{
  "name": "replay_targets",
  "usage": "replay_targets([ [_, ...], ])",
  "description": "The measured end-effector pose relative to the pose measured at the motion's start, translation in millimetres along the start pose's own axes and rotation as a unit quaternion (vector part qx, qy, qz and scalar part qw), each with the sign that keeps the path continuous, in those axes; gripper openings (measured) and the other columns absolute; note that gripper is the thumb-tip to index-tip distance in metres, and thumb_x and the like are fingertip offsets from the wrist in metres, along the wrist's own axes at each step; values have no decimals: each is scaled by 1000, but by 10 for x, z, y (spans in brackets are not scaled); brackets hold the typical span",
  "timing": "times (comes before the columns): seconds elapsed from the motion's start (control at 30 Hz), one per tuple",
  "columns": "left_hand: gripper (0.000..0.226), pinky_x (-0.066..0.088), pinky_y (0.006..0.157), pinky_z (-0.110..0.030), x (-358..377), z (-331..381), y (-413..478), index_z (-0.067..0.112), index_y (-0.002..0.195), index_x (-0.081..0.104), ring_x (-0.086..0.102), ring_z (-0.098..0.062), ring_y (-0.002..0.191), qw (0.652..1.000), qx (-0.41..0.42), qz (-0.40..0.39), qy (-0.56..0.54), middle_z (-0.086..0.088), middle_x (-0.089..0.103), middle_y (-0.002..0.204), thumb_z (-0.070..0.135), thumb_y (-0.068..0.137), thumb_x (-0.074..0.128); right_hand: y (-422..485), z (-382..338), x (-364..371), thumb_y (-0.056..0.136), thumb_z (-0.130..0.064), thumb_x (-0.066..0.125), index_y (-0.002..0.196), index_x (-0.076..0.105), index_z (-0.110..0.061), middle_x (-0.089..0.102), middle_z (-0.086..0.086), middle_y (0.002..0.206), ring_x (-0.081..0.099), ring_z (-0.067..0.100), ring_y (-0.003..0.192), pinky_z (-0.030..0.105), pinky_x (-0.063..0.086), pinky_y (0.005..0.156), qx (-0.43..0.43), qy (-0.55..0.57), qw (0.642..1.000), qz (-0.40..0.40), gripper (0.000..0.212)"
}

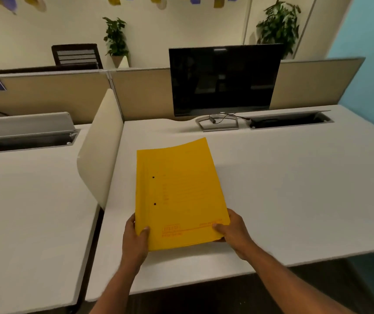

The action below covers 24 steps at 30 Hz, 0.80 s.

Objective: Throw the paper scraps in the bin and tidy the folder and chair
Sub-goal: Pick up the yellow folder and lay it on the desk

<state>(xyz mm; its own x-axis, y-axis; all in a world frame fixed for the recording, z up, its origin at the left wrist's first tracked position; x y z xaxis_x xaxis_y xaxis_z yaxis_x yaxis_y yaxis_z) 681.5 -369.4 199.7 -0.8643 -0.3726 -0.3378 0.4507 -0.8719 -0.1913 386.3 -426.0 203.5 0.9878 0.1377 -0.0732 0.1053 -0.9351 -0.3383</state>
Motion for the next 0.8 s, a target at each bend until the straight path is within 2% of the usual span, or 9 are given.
replay_targets([
  [0.1, 52, 43, 105, -54, -50, 70, 339, 11, 147, 34, 50, -34, 124, 1000, -6, 10, 4, -14, 48, 141, 9, 97, 50, 344, -101, 152, 88, -4, 64, 122, 49, -22, 61, -1, 107, 62, 20, 93, 34, 60, 62, 10, -3, 1000, -11, 41],
  [0.23, 48, 45, 102, -54, -53, 164, 797, 10, 142, 40, 53, -33, 119, 1000, -15, 9, 11, -15, 53, 136, 5, 95, 47, 833, -287, 273, 88, -5, 66, 121, 51, -20, 62, 5, 111, 62, 29, 100, 46, 59, 78, 6, -24, 999, -26, 39],
  [0.3, 46, 47, 97, -50, -17, 201, 1004, 9, 140, 43, 54, -32, 115, 1000, -16, 5, 21, -14, 55, 132, 2, 94, 45, 1061, -370, 302, 87, -5, 66, 120, 51, -20, 62, 8, 114, 62, 32, 104, 51, 56, 86, 3, -40, 999, -27, 39],
  [0.4, 40, 47, 88, -43, 26, 278, 1291, 9, 132, 49, 55, -31, 109, 999, -4, 12, 31, -12, 58, 123, 0, 93, 45, 1368, -475, 334, 87, -6, 67, 120, 50, -20, 61, 9, 116, 61, 33, 105, 52, 55, 88, -1, -49, 998, -32, 40],
  [0.47, 37, 48, 91, -49, 49, 324, 1488, 8, 128, 51, 55, -35, 111, 999, 6, 17, 48, -14, 58, 121, 0, 93, 46, 1557, -519, 351, 87, -7, 67, 119, 49, -22, 60, 8, 117, 61, 32, 105, 51, 55, 89, 3, -51, 998, -35, 40],
  [0.57, 40, 44, 101, -57, 79, 374, 1790, 3, 134, 47, 51, -38, 118, 997, 13, 23, 76, -19, 54, 128, 2, 94, 48, 1821, -584, 379, 87, -8, 67, 120, 49, -22, 59, 6, 116, 59, 29, 104, 50, 53, 93, 6, -60, 998, -34, 40],
  [0.8, 53, 37, 111, -53, 94, 548, 2351, 4, 147, 34, 43, -35, 132, 995, 11, 37, 90, -19, 43, 145, 10, 97, 51, 2381, -840, 485, 86, -8, 68, 126, 50, -16, 59, 10, 121, 59, 33, 109, 51, 53, 94, -6, -74, 996, -50, 45],
])
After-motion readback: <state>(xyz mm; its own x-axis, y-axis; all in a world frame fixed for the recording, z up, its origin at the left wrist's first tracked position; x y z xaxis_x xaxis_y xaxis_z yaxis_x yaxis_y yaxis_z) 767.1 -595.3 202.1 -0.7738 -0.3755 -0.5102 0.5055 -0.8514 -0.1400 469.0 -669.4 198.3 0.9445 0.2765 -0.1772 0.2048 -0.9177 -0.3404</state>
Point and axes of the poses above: each hand's wrist, its own y-axis towards the middle knuckle, its own x-axis out of the palm, z = x × y, the point moved 8 cm from there along y, towards the middle knuckle
